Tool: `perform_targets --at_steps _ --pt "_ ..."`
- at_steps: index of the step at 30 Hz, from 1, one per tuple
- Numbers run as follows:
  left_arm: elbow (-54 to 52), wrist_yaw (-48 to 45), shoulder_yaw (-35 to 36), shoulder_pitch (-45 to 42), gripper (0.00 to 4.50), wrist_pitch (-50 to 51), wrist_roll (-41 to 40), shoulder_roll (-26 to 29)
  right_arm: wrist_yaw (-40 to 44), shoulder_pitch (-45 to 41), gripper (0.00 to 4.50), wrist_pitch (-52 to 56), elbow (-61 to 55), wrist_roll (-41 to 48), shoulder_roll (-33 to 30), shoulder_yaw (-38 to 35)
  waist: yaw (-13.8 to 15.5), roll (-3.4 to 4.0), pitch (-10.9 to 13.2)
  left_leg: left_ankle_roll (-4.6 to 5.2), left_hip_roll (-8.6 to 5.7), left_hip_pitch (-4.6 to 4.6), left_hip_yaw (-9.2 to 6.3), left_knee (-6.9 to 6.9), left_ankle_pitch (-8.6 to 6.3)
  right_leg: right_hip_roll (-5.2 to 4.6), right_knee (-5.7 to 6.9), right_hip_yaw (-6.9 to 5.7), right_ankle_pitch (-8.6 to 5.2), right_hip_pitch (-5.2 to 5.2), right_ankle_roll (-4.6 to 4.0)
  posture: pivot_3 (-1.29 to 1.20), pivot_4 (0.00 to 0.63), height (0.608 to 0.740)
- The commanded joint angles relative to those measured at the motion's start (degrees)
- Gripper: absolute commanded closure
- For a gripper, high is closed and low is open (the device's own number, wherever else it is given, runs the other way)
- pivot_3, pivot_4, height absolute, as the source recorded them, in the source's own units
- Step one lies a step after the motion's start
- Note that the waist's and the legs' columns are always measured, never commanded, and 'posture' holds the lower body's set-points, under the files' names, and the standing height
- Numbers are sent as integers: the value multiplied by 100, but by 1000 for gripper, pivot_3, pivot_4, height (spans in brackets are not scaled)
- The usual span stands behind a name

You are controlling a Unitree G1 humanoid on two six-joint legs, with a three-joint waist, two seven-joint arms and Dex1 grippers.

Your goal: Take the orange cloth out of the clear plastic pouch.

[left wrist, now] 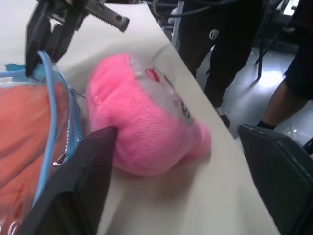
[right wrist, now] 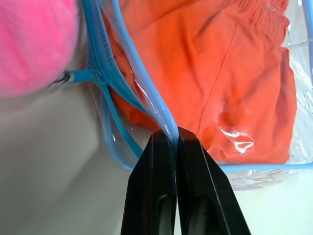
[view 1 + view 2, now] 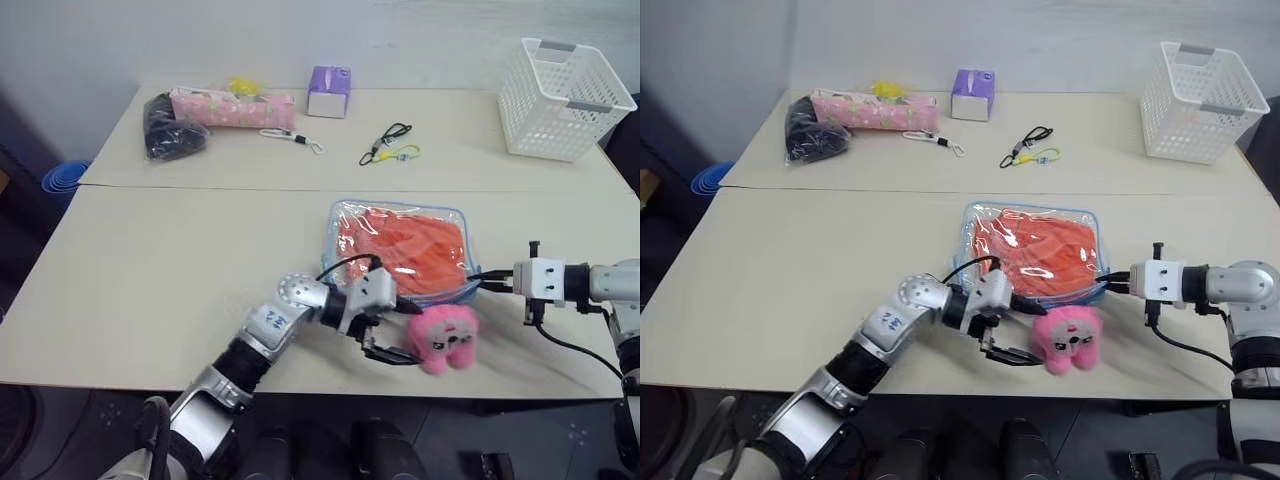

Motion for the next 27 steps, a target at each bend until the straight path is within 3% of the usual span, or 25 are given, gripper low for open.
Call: perform_targets --at_steps 1,10,11,18,21,27 --pt "18 132 101 -91 1682 -199 70 -114 -118 141 4500 40 -212 130 -68 -93 0 0 0 0 0 1 0 0 0 0 1 0 0 0 0 0 150 740" --pt "-715 -116 647 456 4429 116 -356 542 -293 450 4500 129 -327 216 -177 -191 -3 0 0 -1 1 2 -2 -1 1 -1 2 0 0 -1 0 0 150 740" --pt "-803 -152 723 500 4468 178 -424 613 -304 473 4500 134 -328 222 -185 -201 -2 0 0 -1 1 2 -2 -1 1 -1 1 1 0 0 0 0 150 740" --pt "-1246 -669 1154 683 4468 398 -986 1188 -431 508 4500 176 -208 252 -258 -292 -7 2 -1 -2 2 2 -5 0 1 -2 0 -2 0 1 0 0 150 740" --pt "-1264 -731 909 555 3942 431 -833 1156 -467 513 4500 168 -185 239 -264 -272 12 2 -1 -1 1 2 -6 1 1 -3 -2 -3 0 4 0 0 150 740" --pt "-1004 -191 378 358 2147 15 -376 339 -427 518 4500 272 -219 273 -231 -239 11 1 -1 0 -2 -1 -5 2 0 -3 -5 -3 0 6 1 0 150 740"
